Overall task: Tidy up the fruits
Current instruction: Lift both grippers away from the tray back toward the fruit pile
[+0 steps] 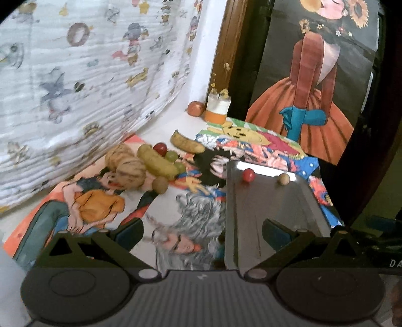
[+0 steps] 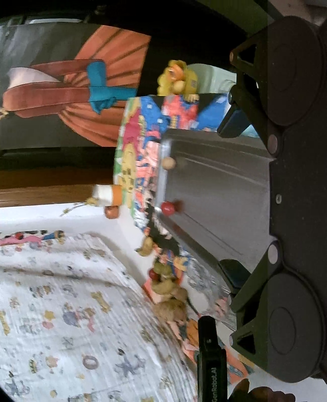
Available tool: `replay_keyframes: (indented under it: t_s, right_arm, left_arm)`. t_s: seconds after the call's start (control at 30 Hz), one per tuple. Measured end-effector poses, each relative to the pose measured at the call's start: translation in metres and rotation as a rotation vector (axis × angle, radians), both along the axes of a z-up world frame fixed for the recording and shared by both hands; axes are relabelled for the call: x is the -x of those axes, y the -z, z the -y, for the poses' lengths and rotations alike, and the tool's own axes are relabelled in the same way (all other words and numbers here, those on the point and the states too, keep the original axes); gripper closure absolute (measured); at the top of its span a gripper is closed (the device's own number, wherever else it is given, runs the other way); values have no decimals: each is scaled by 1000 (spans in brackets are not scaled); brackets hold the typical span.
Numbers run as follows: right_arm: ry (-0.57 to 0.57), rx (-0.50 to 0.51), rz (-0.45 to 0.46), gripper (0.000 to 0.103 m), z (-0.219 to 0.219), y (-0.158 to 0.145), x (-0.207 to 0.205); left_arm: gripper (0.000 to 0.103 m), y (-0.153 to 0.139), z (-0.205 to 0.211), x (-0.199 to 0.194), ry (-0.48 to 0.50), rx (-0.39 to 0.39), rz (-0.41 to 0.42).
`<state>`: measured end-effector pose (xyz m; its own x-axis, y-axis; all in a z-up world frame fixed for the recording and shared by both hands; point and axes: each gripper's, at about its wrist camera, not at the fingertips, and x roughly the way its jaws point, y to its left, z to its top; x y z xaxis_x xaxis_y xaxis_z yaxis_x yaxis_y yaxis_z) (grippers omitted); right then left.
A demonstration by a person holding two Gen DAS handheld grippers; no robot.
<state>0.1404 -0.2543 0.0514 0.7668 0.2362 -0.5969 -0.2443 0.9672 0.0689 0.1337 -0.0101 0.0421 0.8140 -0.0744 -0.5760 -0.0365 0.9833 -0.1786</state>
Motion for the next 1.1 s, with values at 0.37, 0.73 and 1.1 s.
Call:
replay_keyframes:
  t_s: [0.37,0.73,1.1]
  right_arm:
    - [-30,43,-167,1,-12,21,28]
    - [-124,78,-259,1,-30,34,28]
    - [-158,80,-264,1,-44,33,18]
  left_arm:
    - [0,19,-10,34,18,-17,-61]
    - [0,29,-29,37,-24,-51,-132]
    - [0,32,-51,37,-63,-40,-152]
